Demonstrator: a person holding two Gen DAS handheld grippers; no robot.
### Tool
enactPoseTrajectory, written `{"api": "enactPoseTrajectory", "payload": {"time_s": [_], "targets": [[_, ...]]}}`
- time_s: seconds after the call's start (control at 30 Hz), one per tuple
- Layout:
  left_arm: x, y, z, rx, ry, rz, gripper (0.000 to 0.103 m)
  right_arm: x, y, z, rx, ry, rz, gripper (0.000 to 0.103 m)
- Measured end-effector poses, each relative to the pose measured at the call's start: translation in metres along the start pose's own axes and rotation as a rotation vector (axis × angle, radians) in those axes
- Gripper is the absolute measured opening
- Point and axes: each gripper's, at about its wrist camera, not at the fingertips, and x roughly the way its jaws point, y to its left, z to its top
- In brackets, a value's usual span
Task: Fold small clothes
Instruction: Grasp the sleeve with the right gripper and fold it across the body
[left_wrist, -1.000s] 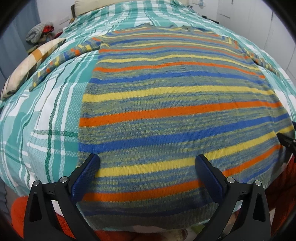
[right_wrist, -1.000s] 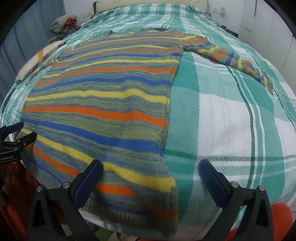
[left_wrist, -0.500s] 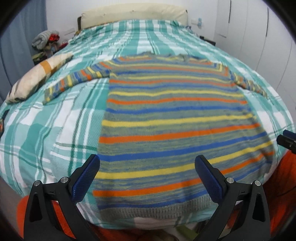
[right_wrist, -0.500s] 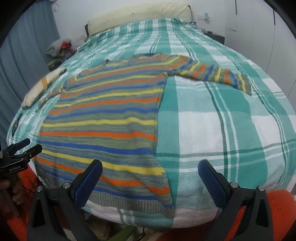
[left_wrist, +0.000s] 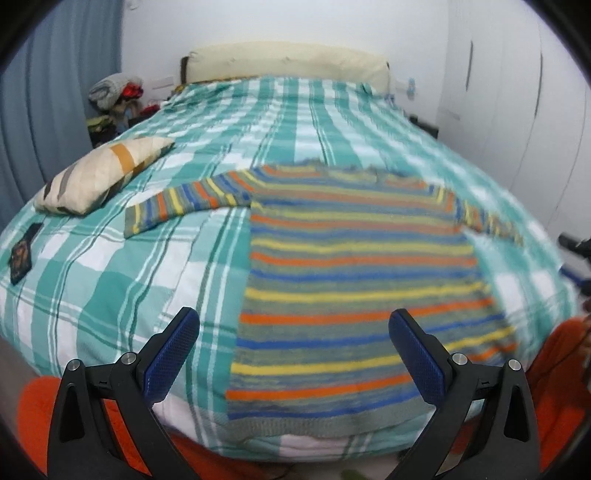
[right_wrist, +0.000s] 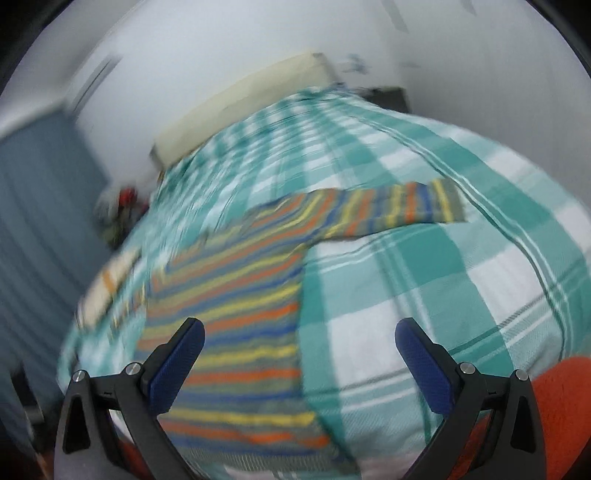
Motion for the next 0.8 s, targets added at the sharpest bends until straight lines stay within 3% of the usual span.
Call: {"api": "enactPoseTrajectory", "payload": {"time_s": [0.2, 0.27, 0.33, 0.4, 0.53, 0.6, 0.63, 0.7, 0.73, 0.8], "targets": [[0.020, 0.014, -0.002, -0.069, -0.018, 0.002, 0.102, 0.036, -0.108, 0.067, 0.285, -0.001, -0.039, 0.101], [0.036, 0.017, -0.007, -0.075, 0.030, 0.028, 0.102, 0.054, -0.139, 0.090, 0.330, 0.023, -0.061, 0.094], [0.052, 0.027, -0.008, -0.151, 0.098, 0.005, 0.102, 0.080, -0.169, 0.112, 0.366, 0.080, -0.076, 0.087], [0.058, 0.031, -0.008, -0.204, 0.102, -0.020, 0.102, 0.103, -0.190, 0.125, 0.413, 0.119, -0.065, 0.084], [0.063, 0.027, -0.011, -0.173, 0.121, 0.020, 0.102, 0.139, -0.207, 0.144, 0.390, 0.159, -0.114, 0.076], [0.064, 0.025, -0.013, -0.157, 0.123, 0.033, 0.102, 0.157, -0.208, 0.149, 0.378, 0.182, -0.081, 0.074], [0.065, 0.025, -0.014, -0.151, 0.129, 0.038, 0.102, 0.165, -0.208, 0.151, 0.366, 0.203, -0.057, 0.068], [0.071, 0.023, -0.016, -0.147, 0.148, 0.044, 0.102, 0.180, -0.204, 0.155, 0.316, 0.256, -0.045, 0.040], [0.072, 0.024, -0.017, -0.147, 0.154, 0.044, 0.102, 0.186, -0.204, 0.156, 0.313, 0.285, -0.073, 0.002], [0.073, 0.023, -0.019, -0.144, 0.153, 0.043, 0.102, 0.184, -0.202, 0.158, 0.323, 0.278, -0.104, 0.002]]}}
